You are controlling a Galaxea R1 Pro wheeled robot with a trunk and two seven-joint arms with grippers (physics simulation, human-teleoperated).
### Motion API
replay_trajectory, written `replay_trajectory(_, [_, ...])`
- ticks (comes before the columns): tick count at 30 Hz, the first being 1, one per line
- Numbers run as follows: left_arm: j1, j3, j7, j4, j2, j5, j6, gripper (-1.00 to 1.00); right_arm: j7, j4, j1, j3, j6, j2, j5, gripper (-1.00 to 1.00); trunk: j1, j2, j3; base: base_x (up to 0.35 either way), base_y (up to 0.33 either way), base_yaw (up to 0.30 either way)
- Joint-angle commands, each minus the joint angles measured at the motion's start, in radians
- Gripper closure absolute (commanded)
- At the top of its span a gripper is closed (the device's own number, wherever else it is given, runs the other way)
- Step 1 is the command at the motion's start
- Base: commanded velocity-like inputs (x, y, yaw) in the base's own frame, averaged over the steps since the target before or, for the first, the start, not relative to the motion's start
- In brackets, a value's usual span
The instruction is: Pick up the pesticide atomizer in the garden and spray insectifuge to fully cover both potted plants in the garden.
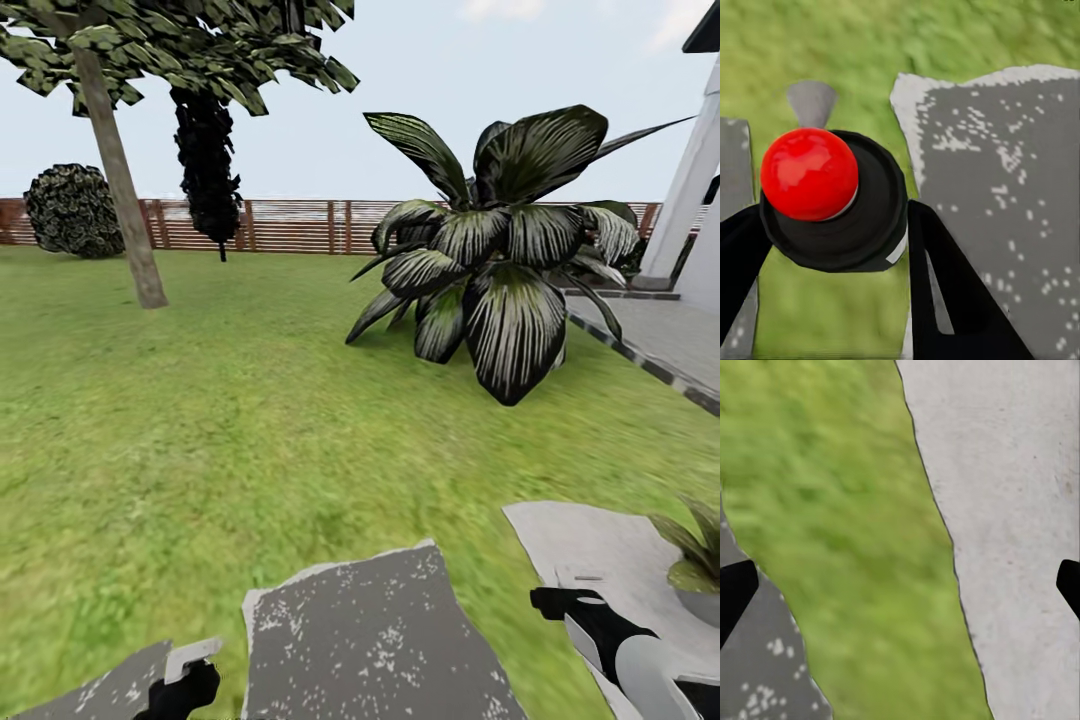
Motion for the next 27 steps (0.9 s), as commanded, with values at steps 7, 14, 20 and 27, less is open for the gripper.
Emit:
replay_trajectory(7, [0.0,0.009,-0.006,-0.002,-0.001,-0.007,-0.002,1.0,-0.001,0.001,0.0,-0.008,0.002,0.001,0.008,-1.0,0.0,0.0,-0.001,0.005,0.001,0.257])
replay_trajectory(14, [0.0,0.01,-0.006,-0.006,0.013,-0.002,-0.013,1.0,0.0,0.001,0.0,-0.008,0.001,0.001,0.008,-1.0,0.0,0.0,-0.001,0.0,0.0,0.269])
replay_trajectory(20, [0.04,0.079,-0.006,-0.009,0.035,0.082,-0.166,1.0,0.0,0.002,0.0,-0.008,0.0,0.001,0.008,-1.0,0.0,0.0,-0.001,0.0,0.0,0.272])
replay_trajectory(27, [0.056,0.12,-0.006,-0.05,0.038,0.13,-0.23,1.0,0.001,0.002,0.0,-0.008,0.002,0.001,0.007,-1.0,0.0,0.0,-0.001,0.0,0.0,0.271])
